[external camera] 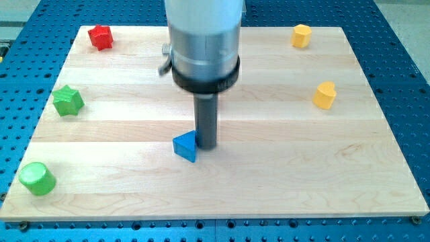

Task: Place the red circle at the bottom right corner of the board

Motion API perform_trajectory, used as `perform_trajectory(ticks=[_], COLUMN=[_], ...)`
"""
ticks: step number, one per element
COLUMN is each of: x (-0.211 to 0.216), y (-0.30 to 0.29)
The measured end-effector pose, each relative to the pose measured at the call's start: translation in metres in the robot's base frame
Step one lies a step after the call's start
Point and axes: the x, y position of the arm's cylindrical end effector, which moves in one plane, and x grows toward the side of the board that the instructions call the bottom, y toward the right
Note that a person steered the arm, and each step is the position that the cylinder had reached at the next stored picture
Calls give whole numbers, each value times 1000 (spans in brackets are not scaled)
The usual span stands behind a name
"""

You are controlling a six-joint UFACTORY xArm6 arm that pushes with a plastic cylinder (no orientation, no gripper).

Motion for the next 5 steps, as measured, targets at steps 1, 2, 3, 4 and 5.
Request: perform_trajectory(ticks=[1, 2, 3, 4, 5], x=[-5, 40, 49, -8, -89], y=[-28, -29, -9, -54, -57])
